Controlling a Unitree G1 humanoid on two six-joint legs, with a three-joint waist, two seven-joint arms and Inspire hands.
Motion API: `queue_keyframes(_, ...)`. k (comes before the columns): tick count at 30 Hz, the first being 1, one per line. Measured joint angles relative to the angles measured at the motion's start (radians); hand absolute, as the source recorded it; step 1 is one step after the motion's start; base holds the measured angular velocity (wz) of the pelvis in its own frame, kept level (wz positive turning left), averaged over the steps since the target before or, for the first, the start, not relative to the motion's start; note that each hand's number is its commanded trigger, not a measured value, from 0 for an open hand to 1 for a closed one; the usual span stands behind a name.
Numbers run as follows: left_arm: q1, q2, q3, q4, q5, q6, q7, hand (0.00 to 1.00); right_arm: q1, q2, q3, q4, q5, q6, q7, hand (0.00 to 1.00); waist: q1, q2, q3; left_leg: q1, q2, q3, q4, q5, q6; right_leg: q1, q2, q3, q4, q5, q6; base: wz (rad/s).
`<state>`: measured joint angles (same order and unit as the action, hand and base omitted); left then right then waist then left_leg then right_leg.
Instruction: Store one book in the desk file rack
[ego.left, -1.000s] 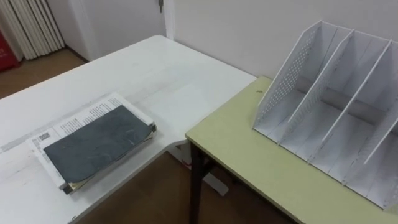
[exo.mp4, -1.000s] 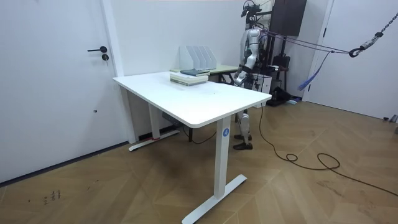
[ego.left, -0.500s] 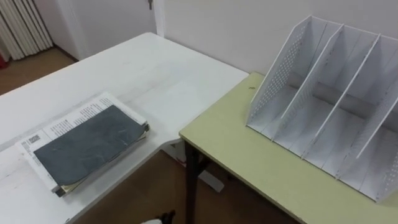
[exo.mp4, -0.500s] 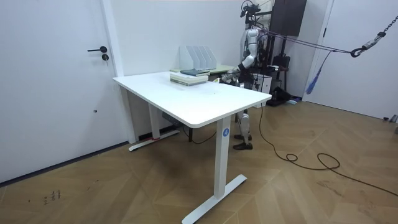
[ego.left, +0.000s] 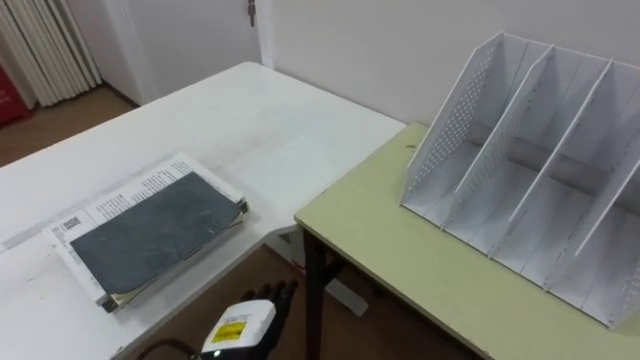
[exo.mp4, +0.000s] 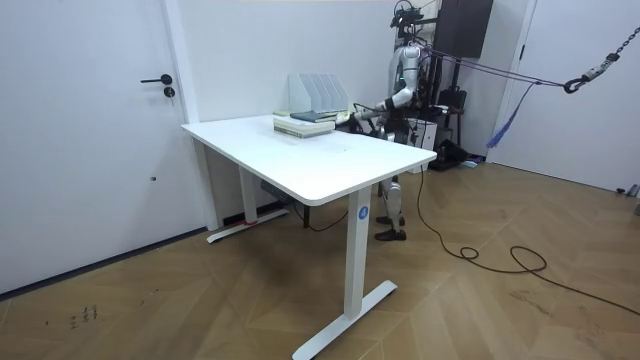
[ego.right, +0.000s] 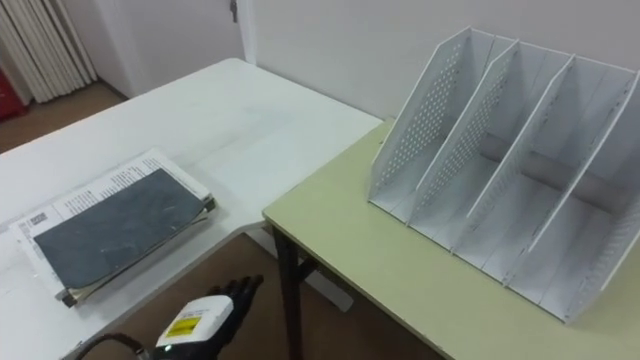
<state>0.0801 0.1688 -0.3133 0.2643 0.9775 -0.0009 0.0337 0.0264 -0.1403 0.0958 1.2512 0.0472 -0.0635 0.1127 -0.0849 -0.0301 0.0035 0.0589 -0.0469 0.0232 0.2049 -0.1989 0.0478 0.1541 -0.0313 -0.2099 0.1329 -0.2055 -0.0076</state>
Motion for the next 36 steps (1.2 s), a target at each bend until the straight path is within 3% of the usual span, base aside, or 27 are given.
queue_keyframes(4,0.001,0.015,0.014,-0.122,0.051,-0.001,0.059,0.00,0.005,0.000,-0.003,-0.001,0.005,-0.001,-0.002,0.00,0.008,0.005,-0.0066,-0.008,0.001,-0.001,0.000,0.000,0.000,-0.011,0.000,0.007,0.002,0.001,0.000,-0.04)
queue_keyframes(8,0.001,0.028,0.040,-0.157,0.087,-0.001,0.126,0.00,0.008,-0.001,-0.002,-0.007,-0.001,-0.001,-0.003,0.00,0.007,0.008,-0.0086,-0.006,0.000,-0.003,-0.001,0.000,0.000,-0.003,0.000,0.006,0.002,0.001,0.000,-0.02)
queue_keyframes(14,0.002,0.052,0.052,-0.194,0.094,0.003,0.156,0.00,0.011,-0.014,0.000,0.002,0.007,0.000,-0.006,0.00,0.026,0.018,-0.0080,0.003,0.001,-0.006,-0.002,0.000,0.000,0.005,0.000,0.010,0.002,0.001,-0.001,-0.01)
queue_keyframes(18,0.002,0.052,0.122,-0.262,0.091,0.008,0.174,0.00,0.014,-0.019,-0.016,0.002,0.001,0.009,-0.007,0.00,0.026,0.031,-0.0083,0.001,0.000,-0.011,-0.003,0.000,0.000,0.007,0.002,0.011,0.005,0.002,-0.001,0.00)
queue_keyframes(23,0.010,0.051,0.190,-0.269,0.093,0.019,0.198,0.00,0.025,-0.021,-0.052,0.001,0.003,0.013,-0.019,0.00,0.027,0.049,-0.0142,0.000,-0.001,-0.011,-0.002,0.000,0.000,0.009,0.005,0.009,0.005,0.007,-0.003,0.00)
queue_keyframes(30,0.023,0.051,0.216,-0.269,0.093,0.024,0.245,0.00,0.040,-0.034,-0.062,0.001,0.004,0.010,-0.045,0.00,0.026,0.069,-0.0087,0.001,-0.001,-0.009,-0.006,0.000,0.000,0.010,0.005,0.009,0.003,0.008,-0.004,0.00)
queue_keyframes(36,0.023,0.049,0.250,-0.269,0.073,0.030,0.248,0.00,0.042,-0.034,-0.074,-0.001,0.001,0.015,-0.045,0.00,0.031,0.068,-0.0076,0.002,-0.001,-0.010,-0.005,0.000,0.000,0.010,0.006,0.012,0.001,0.007,-0.004,0.00)
